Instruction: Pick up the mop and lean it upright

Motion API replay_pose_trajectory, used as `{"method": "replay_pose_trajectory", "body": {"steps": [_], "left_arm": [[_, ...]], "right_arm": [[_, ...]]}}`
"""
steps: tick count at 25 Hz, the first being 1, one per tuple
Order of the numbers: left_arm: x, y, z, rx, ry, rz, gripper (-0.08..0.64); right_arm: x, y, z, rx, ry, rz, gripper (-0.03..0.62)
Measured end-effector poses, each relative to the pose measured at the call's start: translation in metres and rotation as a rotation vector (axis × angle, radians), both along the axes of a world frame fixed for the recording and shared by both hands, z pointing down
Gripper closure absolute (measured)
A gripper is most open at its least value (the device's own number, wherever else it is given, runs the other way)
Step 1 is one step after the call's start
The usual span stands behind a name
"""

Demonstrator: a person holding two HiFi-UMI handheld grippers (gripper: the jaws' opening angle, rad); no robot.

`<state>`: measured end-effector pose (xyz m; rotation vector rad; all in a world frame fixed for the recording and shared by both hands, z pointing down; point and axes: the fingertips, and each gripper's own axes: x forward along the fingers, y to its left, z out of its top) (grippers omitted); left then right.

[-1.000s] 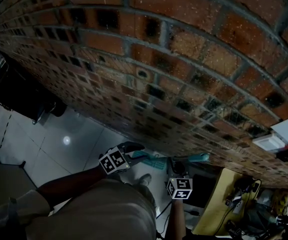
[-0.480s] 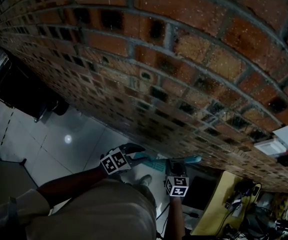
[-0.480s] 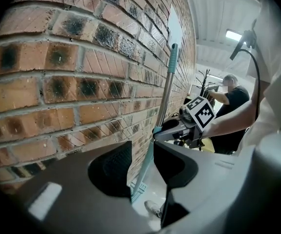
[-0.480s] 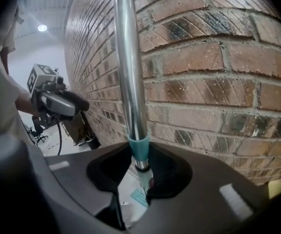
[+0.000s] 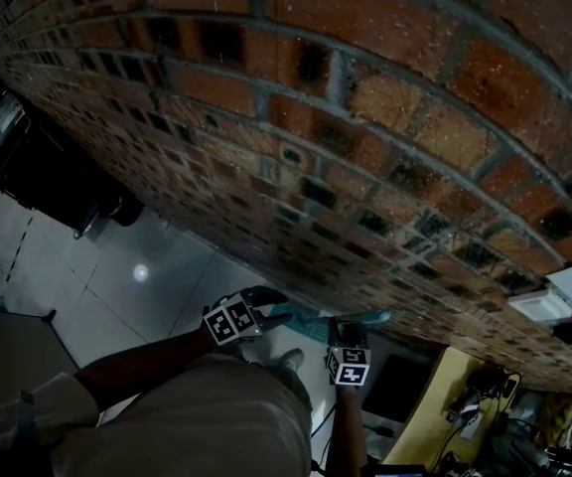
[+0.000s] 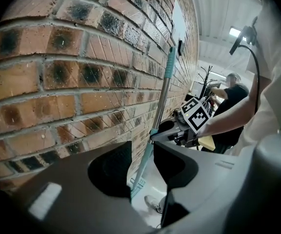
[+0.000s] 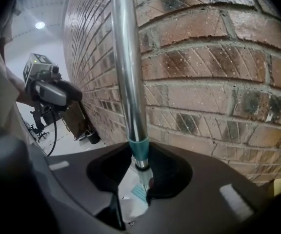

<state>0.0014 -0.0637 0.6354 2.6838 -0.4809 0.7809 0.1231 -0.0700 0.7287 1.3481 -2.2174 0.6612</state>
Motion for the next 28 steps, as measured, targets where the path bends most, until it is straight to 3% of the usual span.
{"method": "replay_pose_trajectory", "body": {"steps": [28], "left_arm": [[-0.007,-0.012,0.031,-0.013,-0.101,0.004,0.394]], "right_arm": [[-0.007,-0.014,0.104,-0.161,0.042,-0.032,0.482]]}}
